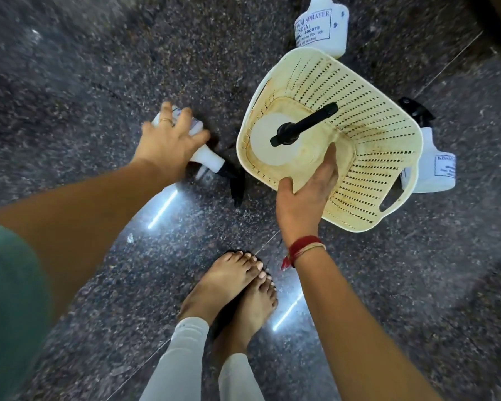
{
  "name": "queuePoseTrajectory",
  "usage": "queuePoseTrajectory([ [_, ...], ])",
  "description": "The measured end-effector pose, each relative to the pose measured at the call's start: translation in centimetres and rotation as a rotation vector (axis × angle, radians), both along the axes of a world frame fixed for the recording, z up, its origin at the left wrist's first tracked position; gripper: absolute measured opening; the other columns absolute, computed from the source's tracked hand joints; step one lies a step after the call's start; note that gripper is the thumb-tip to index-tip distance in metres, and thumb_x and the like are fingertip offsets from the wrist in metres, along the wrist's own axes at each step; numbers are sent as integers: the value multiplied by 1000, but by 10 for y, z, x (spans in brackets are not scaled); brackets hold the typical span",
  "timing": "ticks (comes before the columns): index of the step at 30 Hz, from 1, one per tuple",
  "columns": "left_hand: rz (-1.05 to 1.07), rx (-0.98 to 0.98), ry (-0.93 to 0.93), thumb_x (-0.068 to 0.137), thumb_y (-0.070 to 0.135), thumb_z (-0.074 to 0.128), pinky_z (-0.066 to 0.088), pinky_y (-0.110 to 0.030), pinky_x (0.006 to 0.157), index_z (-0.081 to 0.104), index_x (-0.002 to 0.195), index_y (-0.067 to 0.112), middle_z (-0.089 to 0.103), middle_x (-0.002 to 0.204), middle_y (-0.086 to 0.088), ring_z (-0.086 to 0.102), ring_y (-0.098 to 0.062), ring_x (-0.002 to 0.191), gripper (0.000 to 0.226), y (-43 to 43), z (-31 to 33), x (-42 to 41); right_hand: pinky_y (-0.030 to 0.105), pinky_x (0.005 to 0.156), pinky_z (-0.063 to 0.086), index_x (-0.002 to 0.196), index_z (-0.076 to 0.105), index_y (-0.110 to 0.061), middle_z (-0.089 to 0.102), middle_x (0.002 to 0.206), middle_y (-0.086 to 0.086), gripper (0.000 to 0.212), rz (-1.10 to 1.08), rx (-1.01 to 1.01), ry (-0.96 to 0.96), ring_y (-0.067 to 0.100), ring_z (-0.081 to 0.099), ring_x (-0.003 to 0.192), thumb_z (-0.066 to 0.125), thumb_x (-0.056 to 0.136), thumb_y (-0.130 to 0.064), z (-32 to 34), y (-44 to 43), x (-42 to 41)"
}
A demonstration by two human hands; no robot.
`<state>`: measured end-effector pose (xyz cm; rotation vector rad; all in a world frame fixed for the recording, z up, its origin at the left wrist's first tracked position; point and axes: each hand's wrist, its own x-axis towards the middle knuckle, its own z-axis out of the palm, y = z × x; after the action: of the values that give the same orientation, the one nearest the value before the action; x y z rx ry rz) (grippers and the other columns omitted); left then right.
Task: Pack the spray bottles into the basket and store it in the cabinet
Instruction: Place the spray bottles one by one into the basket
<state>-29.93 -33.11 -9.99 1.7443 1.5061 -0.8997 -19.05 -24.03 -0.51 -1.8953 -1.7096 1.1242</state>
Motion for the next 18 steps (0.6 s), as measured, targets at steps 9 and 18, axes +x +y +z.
queuePoseTrajectory([
  [9, 545, 292, 313, 87, 41, 61, 32, -73, 96, 47, 124, 24, 37, 127, -15, 30, -47, 130, 43, -33, 36, -96, -2, 89, 12, 150, 20, -17, 20, 155, 9, 76, 77, 1, -28, 23, 32, 136, 54, 84, -2, -2, -2, 2],
  [18, 1159, 580, -63, 82, 43, 69, 40, -57, 101, 53, 127, 24, 29, 143, -16, 34, -44, 126, 51, -56, 49, -132, -12, 88, 17, 143, 36, -8, 31, 146, 17, 62, 109, 155, 84, 7, 31, 127, 54, 84, 4, 12, -14, 1],
])
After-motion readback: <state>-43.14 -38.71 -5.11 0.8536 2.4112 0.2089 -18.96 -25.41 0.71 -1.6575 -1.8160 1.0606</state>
